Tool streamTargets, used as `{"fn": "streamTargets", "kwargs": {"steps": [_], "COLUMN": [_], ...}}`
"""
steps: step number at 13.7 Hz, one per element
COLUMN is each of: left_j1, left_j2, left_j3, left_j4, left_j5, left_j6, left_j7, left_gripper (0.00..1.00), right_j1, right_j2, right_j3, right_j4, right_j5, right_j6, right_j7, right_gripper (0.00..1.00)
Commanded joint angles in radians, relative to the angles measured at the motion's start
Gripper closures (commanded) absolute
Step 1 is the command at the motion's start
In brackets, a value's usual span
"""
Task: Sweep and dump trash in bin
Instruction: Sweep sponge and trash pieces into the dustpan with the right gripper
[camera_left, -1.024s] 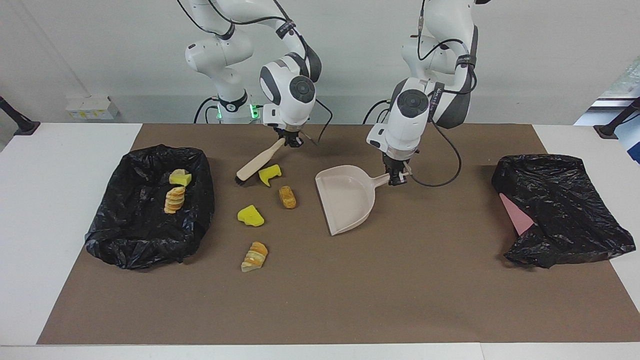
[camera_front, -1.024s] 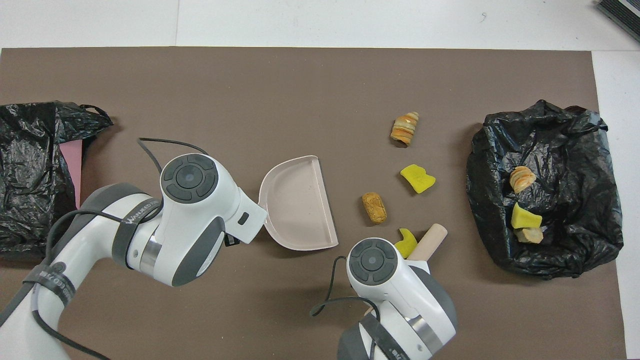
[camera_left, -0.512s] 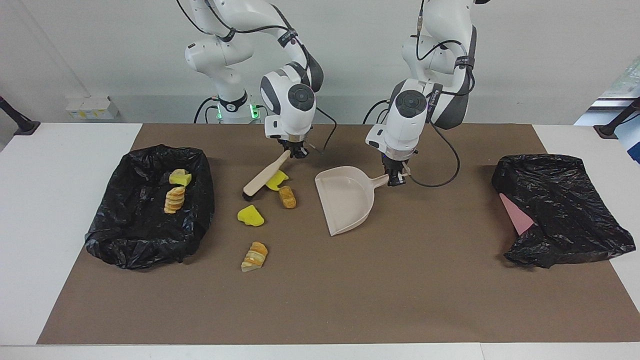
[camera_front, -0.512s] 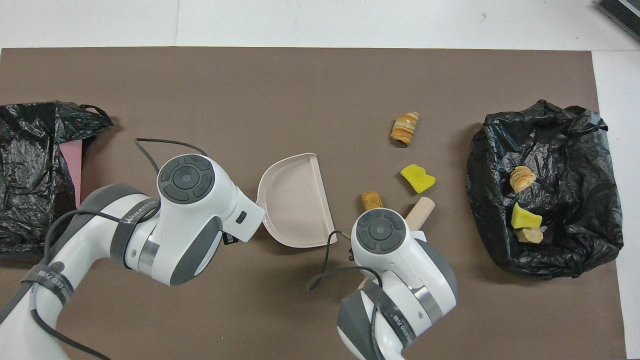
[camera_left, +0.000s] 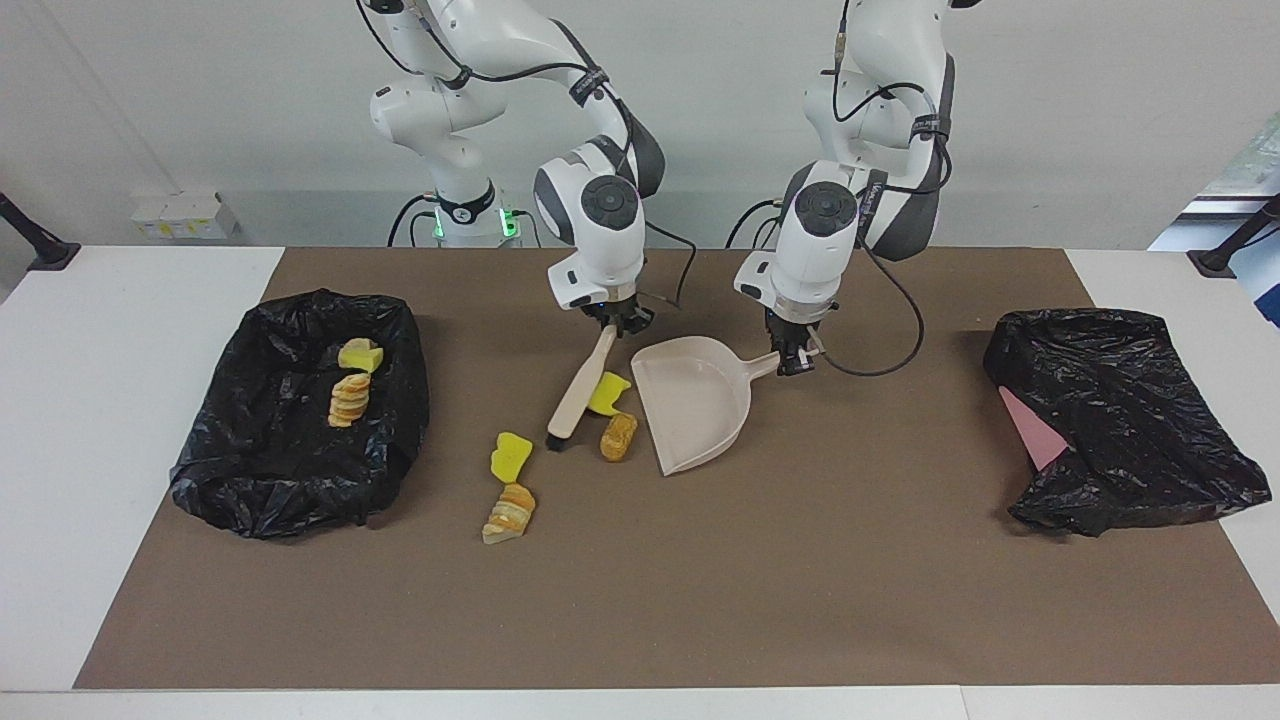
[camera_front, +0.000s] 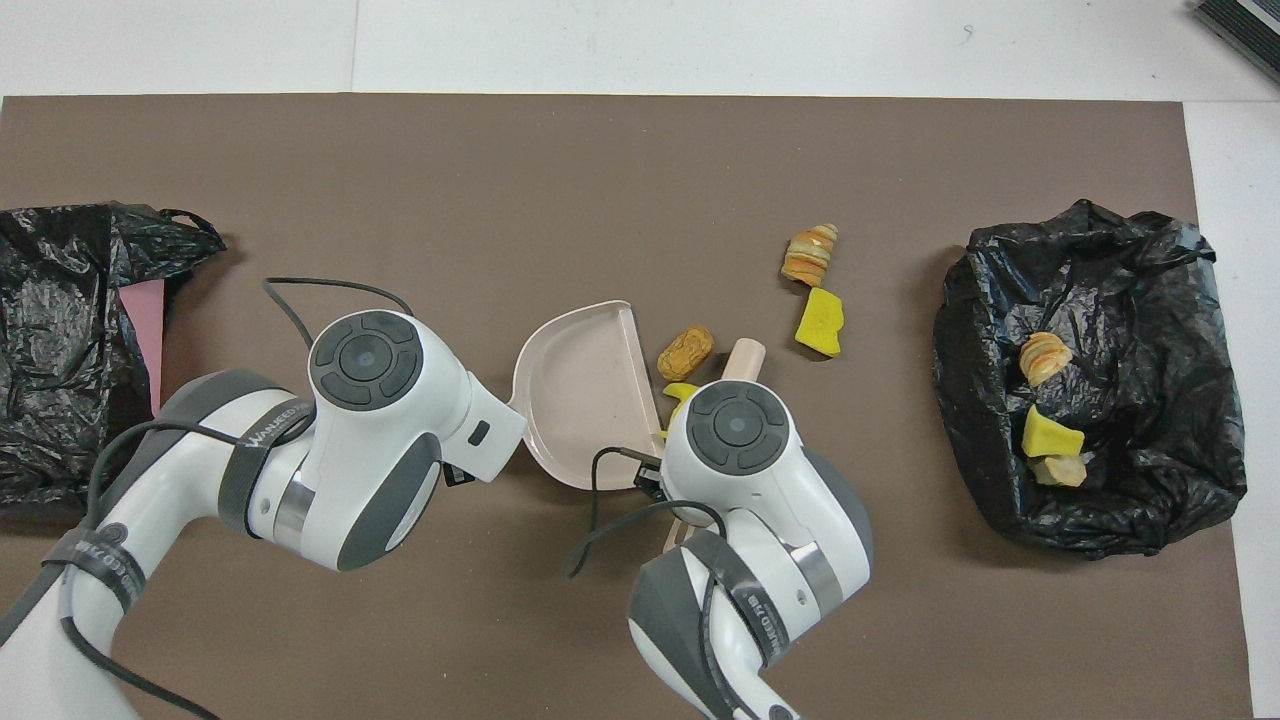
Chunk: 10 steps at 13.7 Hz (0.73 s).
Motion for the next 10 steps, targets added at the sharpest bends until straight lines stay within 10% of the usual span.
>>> {"fn": "streamTargets", "kwargs": {"steps": [1, 10], "left_j1": [0.024, 0.050], "left_j2": [-0.018, -0.009], "left_j3": [0.001, 0.000], "left_j4": [-0.043, -0.043], "left_j5": [0.020, 0.020], "left_j6": [0.058, 0.105], "left_j7": [-0.016, -0.007], "left_gripper": [1.00, 1.00], "right_j1": [0.063, 0.100], "right_j2": [-0.011, -0.031], "right_j3": [0.004, -0.005], "right_j4": [0.010, 0.051], "right_j5": [0.040, -0.129], "right_j6": [0.008, -0.050], "right_j7": [-0.065, -0.153], "right_gripper": [1.00, 1.00]}}
